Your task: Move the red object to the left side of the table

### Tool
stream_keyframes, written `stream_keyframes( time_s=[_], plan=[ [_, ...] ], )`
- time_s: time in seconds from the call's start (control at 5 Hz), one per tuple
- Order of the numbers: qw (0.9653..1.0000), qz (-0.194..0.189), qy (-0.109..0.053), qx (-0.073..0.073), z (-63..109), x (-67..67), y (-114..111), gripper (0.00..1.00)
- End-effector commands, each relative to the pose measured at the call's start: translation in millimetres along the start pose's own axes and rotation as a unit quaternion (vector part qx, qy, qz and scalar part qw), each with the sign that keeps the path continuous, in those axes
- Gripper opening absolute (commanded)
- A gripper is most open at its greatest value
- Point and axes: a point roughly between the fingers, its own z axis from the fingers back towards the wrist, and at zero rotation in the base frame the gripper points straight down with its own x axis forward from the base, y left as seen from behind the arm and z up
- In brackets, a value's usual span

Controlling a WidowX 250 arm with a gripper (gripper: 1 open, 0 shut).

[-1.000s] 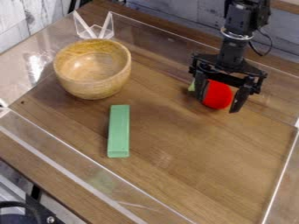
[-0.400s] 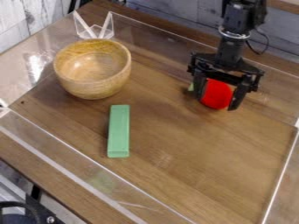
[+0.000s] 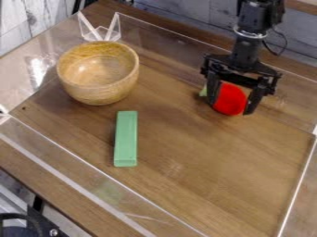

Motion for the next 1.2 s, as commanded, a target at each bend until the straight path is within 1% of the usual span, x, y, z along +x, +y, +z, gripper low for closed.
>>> stream_keyframes(
  time_s=[0.0,0.2,0.4,0.6,0.8,1.0],
  plan=[
    [0.9997,0.004,-0.022,-0.002,15.7,8.2,3,1.0],
    [0.9998,0.003,-0.02,0.001,16.7,6.3,4,1.0],
    [0.9998,-0.001,-0.017,0.002,21.0,1.4,4,1.0],
    [0.9999,0.002,-0.016,0.002,16.9,2.8,6,0.0],
    [0.9999,0.001,-0.015,0.003,20.4,0.4,8,0.0],
    [0.9998,-0.003,-0.021,0.003,38.2,-7.1,12,0.0]
  ],
)
